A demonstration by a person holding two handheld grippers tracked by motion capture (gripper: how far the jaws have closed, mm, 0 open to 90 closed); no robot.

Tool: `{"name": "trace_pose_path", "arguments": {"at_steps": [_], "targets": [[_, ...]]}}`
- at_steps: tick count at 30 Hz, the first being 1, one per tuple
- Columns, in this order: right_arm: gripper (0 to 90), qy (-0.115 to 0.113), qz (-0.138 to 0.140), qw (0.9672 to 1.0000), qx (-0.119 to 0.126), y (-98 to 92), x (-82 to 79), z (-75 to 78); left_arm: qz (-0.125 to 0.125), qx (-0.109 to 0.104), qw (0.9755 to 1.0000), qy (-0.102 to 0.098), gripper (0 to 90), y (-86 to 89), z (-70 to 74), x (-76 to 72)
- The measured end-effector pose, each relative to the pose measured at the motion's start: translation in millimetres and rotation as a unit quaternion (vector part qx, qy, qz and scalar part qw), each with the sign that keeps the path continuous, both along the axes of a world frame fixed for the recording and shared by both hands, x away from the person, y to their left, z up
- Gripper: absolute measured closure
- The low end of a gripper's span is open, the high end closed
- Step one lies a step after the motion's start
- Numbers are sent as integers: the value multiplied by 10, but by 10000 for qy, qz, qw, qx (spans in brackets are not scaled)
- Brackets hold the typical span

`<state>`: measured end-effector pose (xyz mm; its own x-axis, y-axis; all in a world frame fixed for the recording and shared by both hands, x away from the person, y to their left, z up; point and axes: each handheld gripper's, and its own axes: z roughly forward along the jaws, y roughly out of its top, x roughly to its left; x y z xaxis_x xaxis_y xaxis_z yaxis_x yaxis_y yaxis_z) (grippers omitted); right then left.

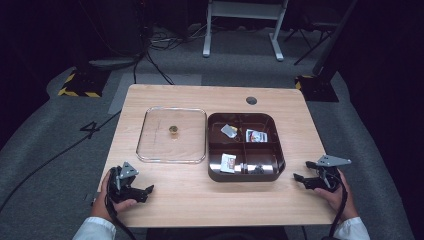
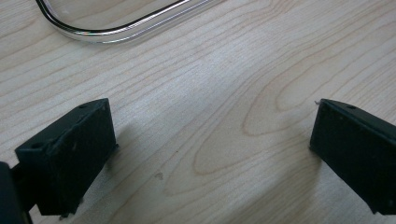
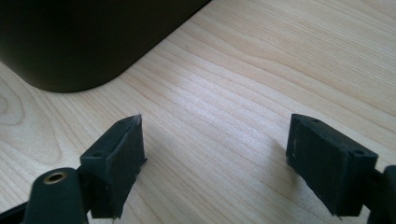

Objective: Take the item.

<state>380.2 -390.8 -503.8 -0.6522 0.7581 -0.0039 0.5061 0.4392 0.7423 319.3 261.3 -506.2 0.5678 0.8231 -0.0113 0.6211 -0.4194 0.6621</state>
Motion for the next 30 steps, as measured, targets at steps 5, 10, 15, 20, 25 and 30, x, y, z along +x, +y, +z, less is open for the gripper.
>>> {"name": "trace_pose_path", "arguments": {"at_steps": [5, 10, 15, 20, 25, 30], "targets": [[195, 0, 0, 10000, -1, 0, 0, 0, 0, -2, 10000, 0, 3, 0, 0, 0], [197, 2, 1, 10000, 5, 3, 1, 1, 2, -1, 10000, -1, 4, 0, 0, 0], [241, 7, -13, 10000, 8, -2, 30, 14, 8, -2, 10000, -1, 4, -1, 0, 0], [257, -97, 17, 9999, 114, -33, 95, 162, 4, -9, 10000, 15, 3, -1, 1, 1], [270, -309, 116, 9992, 233, -22, 163, 386, 7, -2, 10000, -1, 4, -1, 0, 0], [289, -440, 208, 9983, 314, 43, 288, 602, 7, -3, 10000, 0, 4, -1, 0, 0]]}}
